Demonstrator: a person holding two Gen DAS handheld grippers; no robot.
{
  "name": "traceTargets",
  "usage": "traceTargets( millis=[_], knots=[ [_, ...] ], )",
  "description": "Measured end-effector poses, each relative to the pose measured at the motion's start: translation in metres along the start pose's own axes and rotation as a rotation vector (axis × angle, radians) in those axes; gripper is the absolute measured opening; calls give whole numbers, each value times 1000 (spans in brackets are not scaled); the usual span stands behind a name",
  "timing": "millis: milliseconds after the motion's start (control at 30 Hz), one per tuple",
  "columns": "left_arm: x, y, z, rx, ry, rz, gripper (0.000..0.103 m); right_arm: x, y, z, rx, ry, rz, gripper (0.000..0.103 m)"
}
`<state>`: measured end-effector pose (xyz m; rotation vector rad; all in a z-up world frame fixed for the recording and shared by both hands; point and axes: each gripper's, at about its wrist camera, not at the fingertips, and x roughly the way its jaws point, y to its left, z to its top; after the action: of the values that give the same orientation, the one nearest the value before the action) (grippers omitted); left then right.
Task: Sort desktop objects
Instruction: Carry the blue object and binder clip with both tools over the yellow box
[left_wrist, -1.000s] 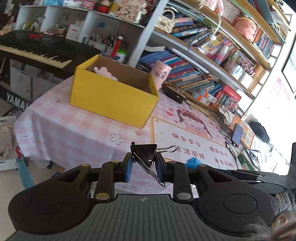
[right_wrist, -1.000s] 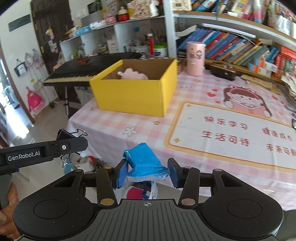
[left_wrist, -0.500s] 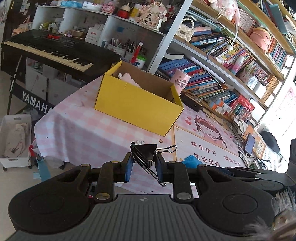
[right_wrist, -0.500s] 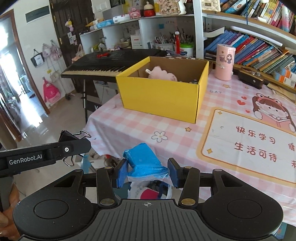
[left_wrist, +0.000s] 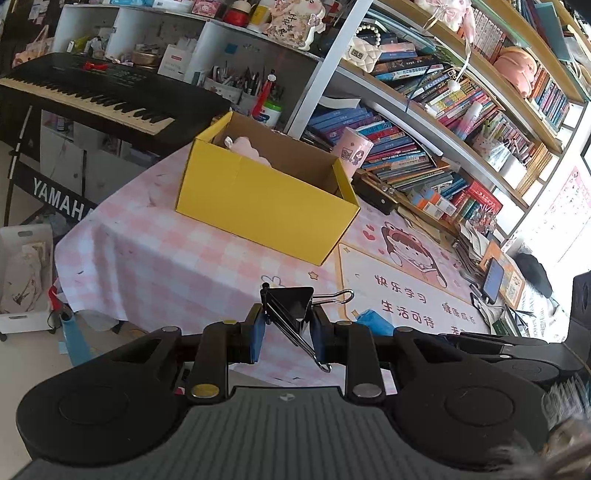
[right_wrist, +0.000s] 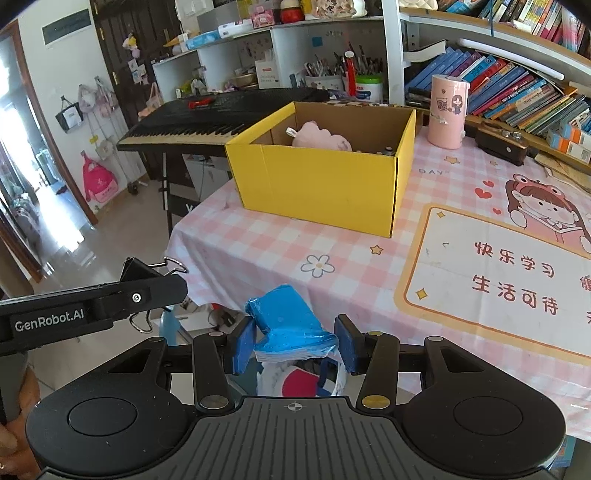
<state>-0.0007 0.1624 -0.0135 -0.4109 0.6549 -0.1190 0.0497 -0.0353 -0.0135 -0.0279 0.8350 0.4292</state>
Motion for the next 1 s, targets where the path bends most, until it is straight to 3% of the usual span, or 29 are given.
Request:
traceTargets(
  millis=[300,467,833,1000],
  knots=[
    [30,-10,9,1,33,-13,24,12,-18,12,-4,11,-11,46],
    [43,-13,28,14,5,14,24,26,-30,33,-10,-13,12,46],
    [100,-41,129,44,-162,32,24,52,-62,133,-68,-207,32,46],
    [159,-51,174,58,-146,84,24,101,-70,164,-156,-189,-4,46]
  ],
)
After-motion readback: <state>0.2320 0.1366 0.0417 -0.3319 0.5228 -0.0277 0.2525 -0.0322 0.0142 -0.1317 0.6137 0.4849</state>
